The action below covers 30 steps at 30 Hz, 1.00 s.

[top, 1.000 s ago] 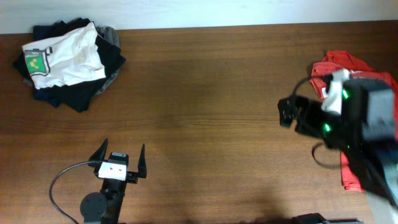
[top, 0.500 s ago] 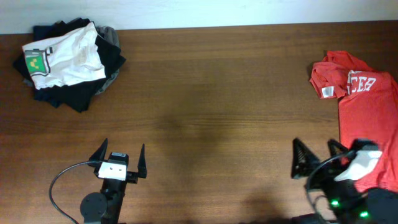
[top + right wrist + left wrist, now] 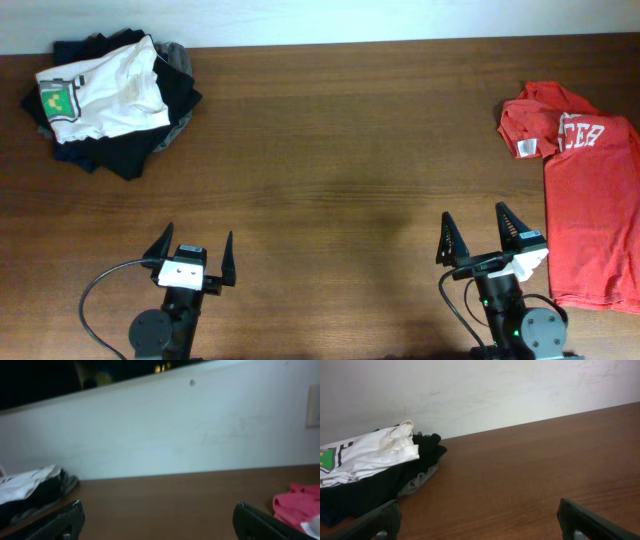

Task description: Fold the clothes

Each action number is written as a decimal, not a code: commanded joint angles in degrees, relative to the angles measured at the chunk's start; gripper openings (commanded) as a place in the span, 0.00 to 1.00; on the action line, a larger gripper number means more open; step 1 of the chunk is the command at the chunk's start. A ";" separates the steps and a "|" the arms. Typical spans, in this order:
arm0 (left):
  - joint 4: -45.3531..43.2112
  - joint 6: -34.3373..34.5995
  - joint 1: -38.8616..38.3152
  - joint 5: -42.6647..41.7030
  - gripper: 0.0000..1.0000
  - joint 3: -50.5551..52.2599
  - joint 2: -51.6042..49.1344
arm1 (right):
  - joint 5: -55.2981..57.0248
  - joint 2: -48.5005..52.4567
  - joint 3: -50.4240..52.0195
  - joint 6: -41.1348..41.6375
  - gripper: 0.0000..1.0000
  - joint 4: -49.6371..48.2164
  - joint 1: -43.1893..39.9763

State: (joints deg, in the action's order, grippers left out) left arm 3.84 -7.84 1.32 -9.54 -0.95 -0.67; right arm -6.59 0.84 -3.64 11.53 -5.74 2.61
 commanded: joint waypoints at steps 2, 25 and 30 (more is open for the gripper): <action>-0.02 0.50 0.20 0.39 0.99 0.46 0.37 | 8.59 -0.66 3.32 0.07 0.98 -0.70 -0.50; -0.02 0.50 0.20 0.37 0.99 0.46 0.37 | 9.68 -0.63 3.32 -0.59 0.98 10.25 -2.99; -0.02 0.50 0.20 0.39 0.99 0.46 0.37 | 9.68 -0.63 3.32 -0.59 0.98 10.25 -2.99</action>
State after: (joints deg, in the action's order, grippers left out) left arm 3.86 -7.84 1.32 -9.54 -0.95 -0.67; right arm 2.76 0.69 -0.58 11.53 3.95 -0.14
